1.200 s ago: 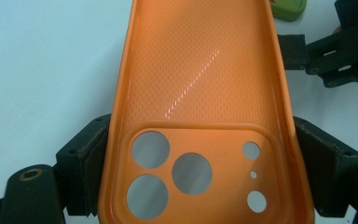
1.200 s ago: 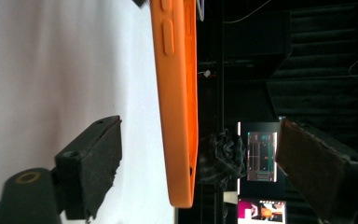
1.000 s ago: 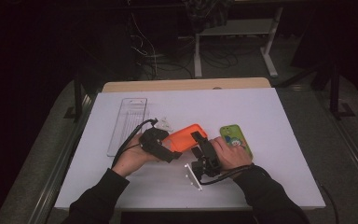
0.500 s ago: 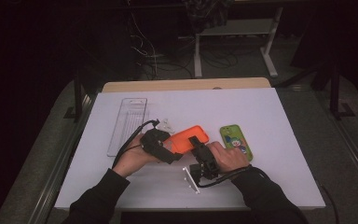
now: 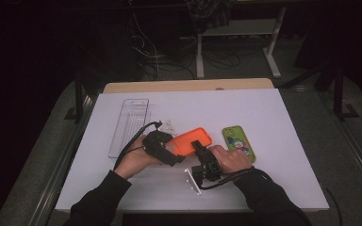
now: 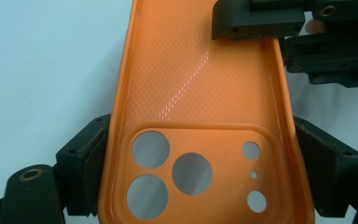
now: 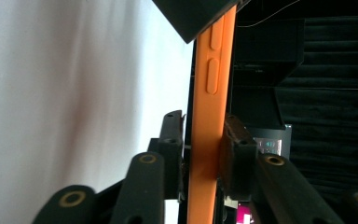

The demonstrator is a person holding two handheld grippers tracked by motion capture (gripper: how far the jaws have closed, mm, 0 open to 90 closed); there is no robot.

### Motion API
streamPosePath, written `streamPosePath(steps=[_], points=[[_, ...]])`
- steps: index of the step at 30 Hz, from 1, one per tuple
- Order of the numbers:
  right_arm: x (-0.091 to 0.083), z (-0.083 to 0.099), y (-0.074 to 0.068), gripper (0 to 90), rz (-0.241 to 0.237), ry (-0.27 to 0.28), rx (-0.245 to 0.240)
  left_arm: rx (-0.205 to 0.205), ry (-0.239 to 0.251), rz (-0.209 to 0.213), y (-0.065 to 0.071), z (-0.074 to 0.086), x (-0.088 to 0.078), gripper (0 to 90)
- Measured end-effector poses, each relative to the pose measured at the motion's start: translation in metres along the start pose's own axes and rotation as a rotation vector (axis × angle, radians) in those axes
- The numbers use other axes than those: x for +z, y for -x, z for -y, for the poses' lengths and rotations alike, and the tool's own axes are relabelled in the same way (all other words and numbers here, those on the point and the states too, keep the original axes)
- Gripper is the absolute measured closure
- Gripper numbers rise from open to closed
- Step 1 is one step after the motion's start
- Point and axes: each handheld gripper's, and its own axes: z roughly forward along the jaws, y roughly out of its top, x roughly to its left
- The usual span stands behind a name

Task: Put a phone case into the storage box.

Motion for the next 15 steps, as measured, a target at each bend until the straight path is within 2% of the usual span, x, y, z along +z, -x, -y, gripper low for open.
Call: streamPosePath(steps=[2,5,9,10,14,15], points=[[-0.0002,-0.0001,0.0002,73.3,0.002,-0.001,-0.002,-0.017,0.011,0.005,0.0017,0.0001,0.0011,16.2],[-0.0005,-0.0003,0.0003,77.1,0.005,0.0,-0.005,-0.017,0.013,0.006,0.0019,0.0,0.0011,16.2],[-0.0007,-0.0005,0.0006,77.4,0.001,-0.002,-0.004,-0.017,0.01,0.009,0.0017,0.0002,0.0014,16.1],[-0.0009,-0.0007,0.0005,77.5,-0.001,-0.004,-0.007,-0.002,-0.001,0.008,0.0009,0.0002,0.001,16.1],[-0.0013,-0.0013,0.0,77.9,0.006,-0.005,-0.018,0.005,0.002,0.007,0.0009,0.0003,0.0008,15.8],[-0.0013,-0.0015,0.0004,78.0,0.009,-0.003,-0.024,0.021,-0.005,0.001,0.0002,0.0001,-0.0002,15.8]])
